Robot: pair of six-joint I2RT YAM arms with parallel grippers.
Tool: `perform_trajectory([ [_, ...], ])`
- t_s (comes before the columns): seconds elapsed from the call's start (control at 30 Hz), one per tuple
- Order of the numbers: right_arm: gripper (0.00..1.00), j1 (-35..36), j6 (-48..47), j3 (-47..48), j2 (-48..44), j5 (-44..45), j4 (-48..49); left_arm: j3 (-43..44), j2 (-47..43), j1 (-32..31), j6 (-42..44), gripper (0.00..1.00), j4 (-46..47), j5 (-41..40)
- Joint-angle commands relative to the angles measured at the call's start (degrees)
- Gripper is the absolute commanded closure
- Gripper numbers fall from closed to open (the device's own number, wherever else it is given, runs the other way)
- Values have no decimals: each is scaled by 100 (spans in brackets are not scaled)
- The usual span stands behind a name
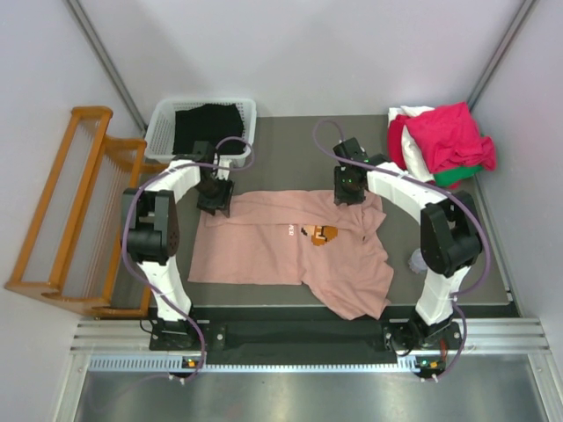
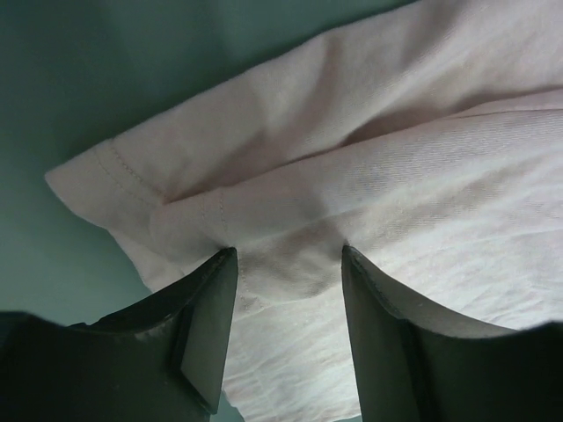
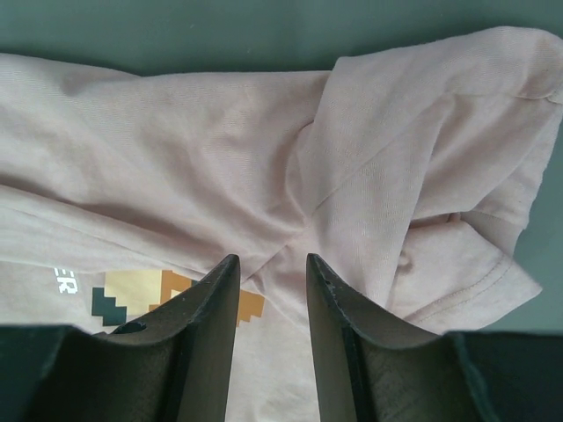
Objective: Fold and stack the t-shirts
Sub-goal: Fold the tshirt
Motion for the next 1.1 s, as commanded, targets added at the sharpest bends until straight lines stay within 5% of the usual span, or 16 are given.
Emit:
perform_trajectory([
  [0.0,64,75,-3,-143,-9,-41,213,508,-94,-8,-9,45,-110,63],
  [0.23,64,75,-38,-91,105,-41,240,1009,-288,-8,26,46,-637,362],
  [0.63,66,75,-108,-152,123,-68,345,773,64,53,-27,46,-252,-50],
  [0.87,67,66,-144,-275,26,-50,380,1079,521,834,-36,46,-382,343],
  [1.07,68,57,-126,-319,8,-59,380,1010,539,844,-44,47,-321,317],
])
